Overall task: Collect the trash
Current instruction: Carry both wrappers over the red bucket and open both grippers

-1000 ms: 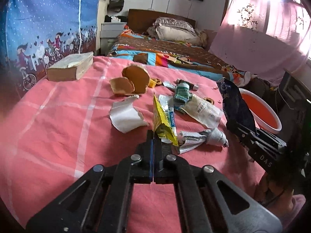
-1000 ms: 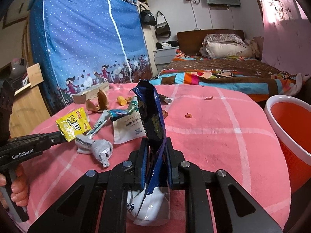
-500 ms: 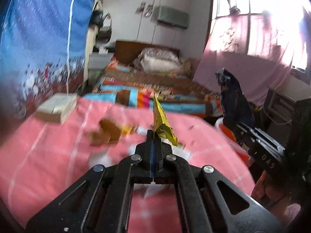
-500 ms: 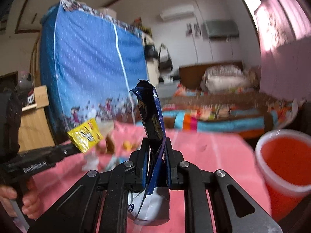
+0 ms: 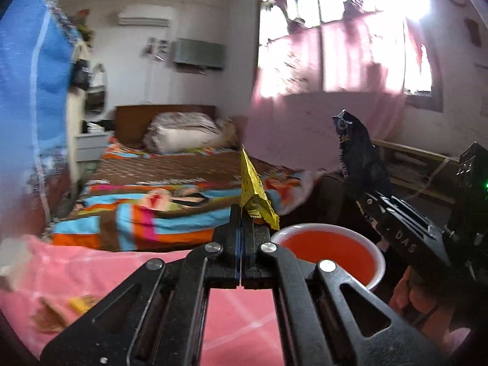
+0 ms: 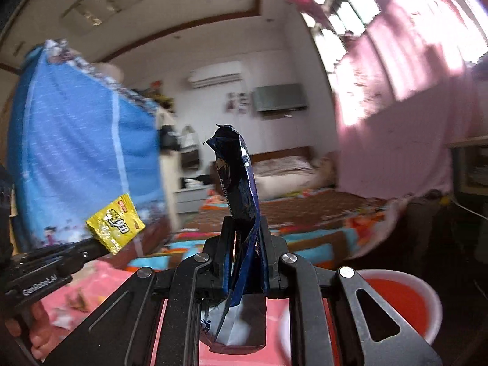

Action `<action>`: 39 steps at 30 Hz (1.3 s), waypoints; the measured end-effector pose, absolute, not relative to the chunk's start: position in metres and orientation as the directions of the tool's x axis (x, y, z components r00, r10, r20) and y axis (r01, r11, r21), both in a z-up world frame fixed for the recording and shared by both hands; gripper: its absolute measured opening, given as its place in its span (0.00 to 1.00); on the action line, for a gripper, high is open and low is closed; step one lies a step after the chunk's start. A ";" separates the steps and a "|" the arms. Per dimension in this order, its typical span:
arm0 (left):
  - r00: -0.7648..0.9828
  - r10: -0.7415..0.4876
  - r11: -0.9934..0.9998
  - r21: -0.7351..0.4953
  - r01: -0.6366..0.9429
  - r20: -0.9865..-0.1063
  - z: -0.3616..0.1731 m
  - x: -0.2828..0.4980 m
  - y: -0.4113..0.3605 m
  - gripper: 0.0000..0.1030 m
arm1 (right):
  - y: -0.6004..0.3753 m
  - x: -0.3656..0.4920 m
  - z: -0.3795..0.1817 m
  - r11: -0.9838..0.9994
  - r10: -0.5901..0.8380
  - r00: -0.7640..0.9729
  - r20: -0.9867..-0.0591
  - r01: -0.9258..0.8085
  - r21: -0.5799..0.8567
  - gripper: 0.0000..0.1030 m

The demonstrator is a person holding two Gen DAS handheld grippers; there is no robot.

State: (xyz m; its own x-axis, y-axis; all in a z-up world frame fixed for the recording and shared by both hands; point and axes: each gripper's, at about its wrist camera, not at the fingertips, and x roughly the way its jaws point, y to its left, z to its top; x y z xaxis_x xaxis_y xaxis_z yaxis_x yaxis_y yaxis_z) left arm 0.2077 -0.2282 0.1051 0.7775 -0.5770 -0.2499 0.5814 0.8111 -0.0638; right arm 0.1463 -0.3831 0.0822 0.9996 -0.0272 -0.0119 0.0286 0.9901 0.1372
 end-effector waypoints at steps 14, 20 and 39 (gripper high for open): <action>0.529 -0.644 0.703 -0.156 0.694 -0.553 0.066 0.254 -0.348 0.04 | -0.480 0.163 0.028 0.925 -0.196 0.936 -0.294 0.276 0.263 0.15; 0.454 -0.621 0.719 -0.233 0.655 -0.639 0.047 0.270 -0.362 0.10 | -0.491 0.171 0.012 0.903 -0.181 0.901 -0.394 0.311 0.295 0.20; 0.740 -0.526 0.850 -0.230 0.474 -0.419 0.079 0.229 -0.259 0.87 | -0.460 0.139 0.052 0.928 -0.210 0.958 -0.195 0.258 0.269 0.79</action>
